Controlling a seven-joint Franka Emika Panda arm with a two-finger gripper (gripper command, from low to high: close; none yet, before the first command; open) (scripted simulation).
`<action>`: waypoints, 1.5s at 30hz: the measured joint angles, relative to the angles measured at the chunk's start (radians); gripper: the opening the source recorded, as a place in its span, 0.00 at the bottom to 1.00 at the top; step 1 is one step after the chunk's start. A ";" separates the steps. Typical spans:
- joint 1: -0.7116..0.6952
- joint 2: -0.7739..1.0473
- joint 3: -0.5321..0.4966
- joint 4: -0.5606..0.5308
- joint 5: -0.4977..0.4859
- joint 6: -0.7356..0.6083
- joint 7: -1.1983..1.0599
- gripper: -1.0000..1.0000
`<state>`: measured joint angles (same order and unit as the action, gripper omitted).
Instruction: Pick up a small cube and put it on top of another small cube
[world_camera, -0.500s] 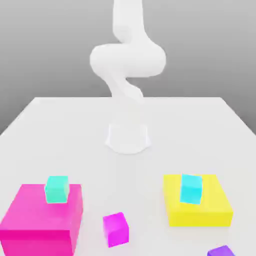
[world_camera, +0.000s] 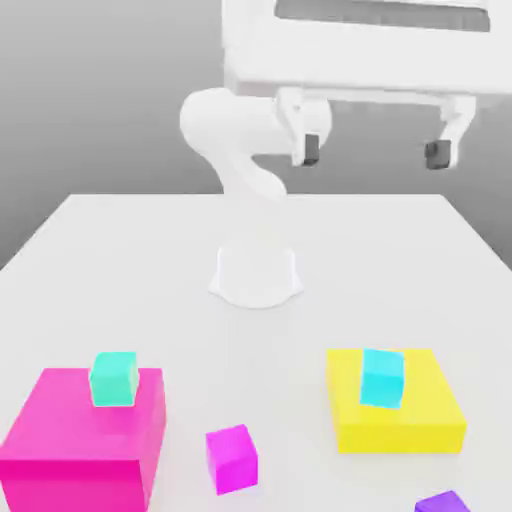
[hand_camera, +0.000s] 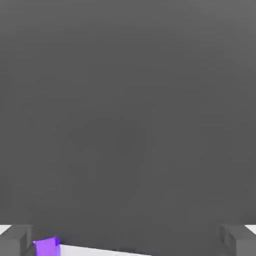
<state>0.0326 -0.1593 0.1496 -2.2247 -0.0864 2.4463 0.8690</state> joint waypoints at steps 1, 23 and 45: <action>0.005 0.036 0.006 0.004 -0.007 0.008 0.006 0.50; 0.154 0.747 0.012 0.105 -0.121 0.247 0.093 0.00; -0.185 0.156 -0.195 -0.212 -0.040 -0.012 -0.131 0.00</action>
<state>-0.1528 -0.0036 -0.0453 -2.4370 -0.1260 2.4348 0.7383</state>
